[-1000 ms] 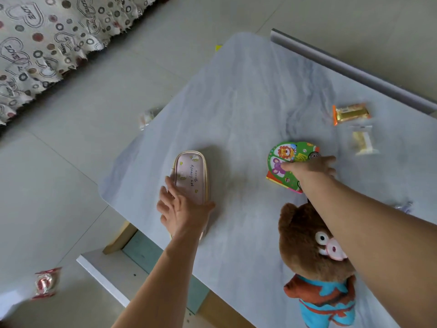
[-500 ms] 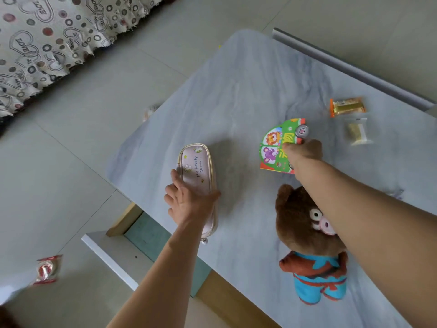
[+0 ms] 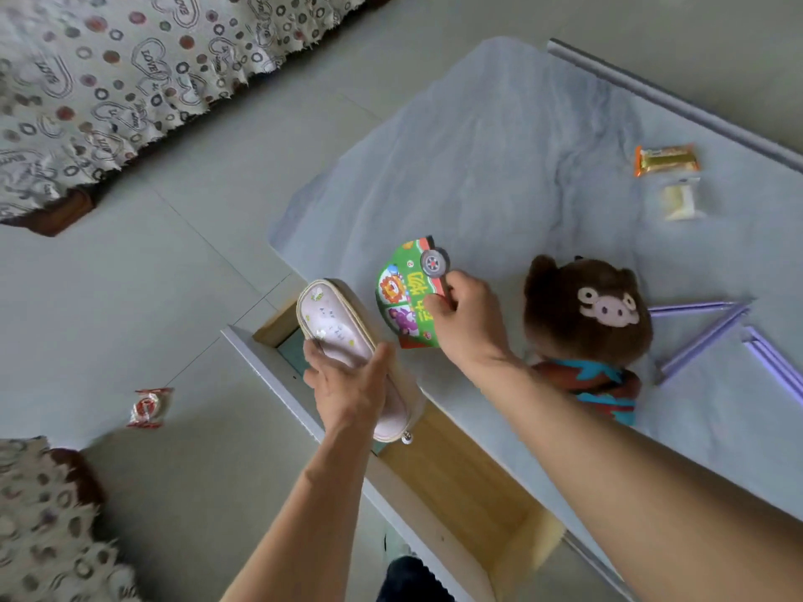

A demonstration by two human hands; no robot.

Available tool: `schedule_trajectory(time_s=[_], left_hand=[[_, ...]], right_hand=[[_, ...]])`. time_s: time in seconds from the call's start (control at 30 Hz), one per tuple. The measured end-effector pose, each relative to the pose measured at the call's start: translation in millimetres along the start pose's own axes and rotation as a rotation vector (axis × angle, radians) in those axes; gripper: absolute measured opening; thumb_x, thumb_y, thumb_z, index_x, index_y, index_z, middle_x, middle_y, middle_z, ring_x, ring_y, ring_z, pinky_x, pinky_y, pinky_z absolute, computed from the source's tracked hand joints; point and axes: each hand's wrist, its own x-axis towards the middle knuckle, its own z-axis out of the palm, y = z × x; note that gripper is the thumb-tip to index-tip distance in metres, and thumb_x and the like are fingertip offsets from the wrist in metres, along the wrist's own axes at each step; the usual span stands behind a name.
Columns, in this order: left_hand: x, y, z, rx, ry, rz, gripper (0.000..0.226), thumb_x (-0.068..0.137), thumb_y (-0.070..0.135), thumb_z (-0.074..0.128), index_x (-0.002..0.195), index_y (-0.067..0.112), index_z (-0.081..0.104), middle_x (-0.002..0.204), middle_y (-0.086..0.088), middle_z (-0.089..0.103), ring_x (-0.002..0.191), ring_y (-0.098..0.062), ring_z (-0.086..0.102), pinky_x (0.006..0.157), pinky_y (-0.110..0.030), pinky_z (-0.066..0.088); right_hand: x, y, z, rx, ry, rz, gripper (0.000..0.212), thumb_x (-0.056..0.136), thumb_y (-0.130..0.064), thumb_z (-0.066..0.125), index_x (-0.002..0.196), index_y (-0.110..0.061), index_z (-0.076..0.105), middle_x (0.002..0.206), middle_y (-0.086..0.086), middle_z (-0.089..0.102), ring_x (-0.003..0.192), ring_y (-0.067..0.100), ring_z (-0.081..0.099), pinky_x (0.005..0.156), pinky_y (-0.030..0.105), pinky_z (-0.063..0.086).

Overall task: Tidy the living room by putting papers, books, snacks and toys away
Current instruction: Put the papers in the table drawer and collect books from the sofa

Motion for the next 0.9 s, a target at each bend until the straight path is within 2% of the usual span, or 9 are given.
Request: schedule_trajectory(time_s=[0.13, 0.3, 0.37, 0.43, 0.5, 0.57, 0.7, 0.83, 0.9], left_hand=[[4.1, -39.4, -3.5, -0.026, 0.032, -0.095, 0.094, 0.077, 0.042, 0.070, 0.149, 0.018, 0.015, 0.141, -0.018, 0.031, 0.123, -0.039, 0.044, 0.107, -0.046, 0.037], [7.8, -64.5, 16.8, -0.033, 0.046, -0.149, 0.098, 0.080, 0.039, 0.066, 0.154, 0.020, 0.003, 0.142, -0.019, 0.027, 0.125, -0.040, 0.040, 0.107, -0.043, 0.035], [9.2, -73.9, 27.5, -0.023, 0.042, -0.150, 0.097, 0.079, 0.038, 0.065, 0.153, 0.023, 0.003, 0.140, -0.017, 0.028, 0.124, -0.040, 0.040, 0.104, -0.043, 0.037], [9.8, -83.0, 39.6, -0.009, 0.022, -0.165, 0.095, 0.078, 0.036, 0.064, 0.151, 0.025, 0.004, 0.137, -0.015, 0.028, 0.122, -0.040, 0.040, 0.098, -0.043, 0.038], [8.8, -92.2, 53.2, 0.041, -0.008, -0.197, 0.095, 0.078, 0.036, 0.065, 0.150, 0.025, 0.004, 0.135, -0.015, 0.029, 0.120, -0.040, 0.041, 0.098, -0.046, 0.038], [6.8, -101.7, 67.1, 0.075, -0.042, -0.231, 0.095, 0.078, 0.038, 0.067, 0.149, 0.024, 0.006, 0.134, -0.016, 0.030, 0.119, -0.041, 0.042, 0.100, -0.048, 0.039], [-0.1, -126.4, 96.5, 0.170, -0.138, -0.268, 0.095, 0.080, 0.041, 0.066, 0.149, 0.019, 0.004, 0.136, -0.017, 0.028, 0.121, -0.041, 0.041, 0.103, -0.048, 0.038], [-4.2, -153.7, 122.1, 0.384, -0.310, -0.118, 0.099, 0.078, 0.045, 0.070, 0.146, 0.006, 0.009, 0.144, -0.018, 0.026, 0.130, -0.038, 0.037, 0.109, -0.044, 0.034], [-2.2, -162.6, 132.0, 0.457, -0.395, -0.036, 0.112, 0.072, 0.041, 0.078, 0.149, 0.006, 0.004, 0.151, -0.018, 0.021, 0.135, -0.036, 0.035, 0.111, -0.042, 0.033]], right_hand=[[-52.6, 15.3, 34.5, -0.038, -0.081, -0.067, 0.003, 0.088, -0.013, 0.055, 0.090, -0.014, 0.055, 0.091, 0.011, 0.068, 0.087, 0.036, 0.060, 0.068, 0.037, 0.044], [-117.6, 56.5, 61.6, -0.015, -0.106, -0.025, 0.020, 0.092, -0.030, 0.042, 0.091, -0.012, 0.050, 0.084, 0.015, 0.067, 0.083, 0.041, 0.060, 0.060, 0.037, 0.032], [-138.9, 75.3, 66.2, 0.014, -0.110, 0.092, 0.032, 0.083, -0.037, 0.036, 0.094, -0.012, 0.053, 0.088, 0.011, 0.069, 0.086, 0.037, 0.061, 0.061, 0.033, 0.032], [-155.3, 97.9, 70.5, -0.033, -0.112, 0.160, 0.031, 0.086, -0.026, 0.040, 0.104, -0.007, 0.058, 0.096, 0.011, 0.069, 0.090, 0.033, 0.064, 0.066, 0.029, 0.037], [-168.6, 124.5, 75.7, -0.100, -0.125, 0.228, 0.023, 0.093, -0.013, 0.050, 0.113, -0.007, 0.059, 0.107, 0.010, 0.068, 0.100, 0.028, 0.064, 0.077, 0.028, 0.045], [-176.3, 148.8, 79.7, -0.095, -0.127, 0.331, 0.031, 0.094, -0.012, 0.052, 0.124, -0.008, 0.056, 0.120, 0.010, 0.064, 0.111, 0.026, 0.061, 0.091, 0.030, 0.048], [-176.3, 186.6, 84.2, 0.071, 0.031, 0.614, 0.033, 0.098, -0.012, 0.045, 0.126, -0.002, 0.058, 0.128, 0.016, 0.061, 0.117, 0.031, 0.058, 0.099, 0.034, 0.044], [-170.5, 221.0, 87.3, 0.149, 0.198, 0.954, 0.035, 0.101, -0.013, 0.041, 0.125, 0.005, 0.058, 0.129, 0.023, 0.058, 0.118, 0.036, 0.053, 0.095, 0.027, 0.035], [-170.5, 236.2, 94.3, 0.206, 0.252, 1.073, 0.035, 0.100, -0.016, 0.042, 0.127, 0.002, 0.056, 0.130, 0.021, 0.057, 0.117, 0.037, 0.054, 0.100, 0.036, 0.043]])
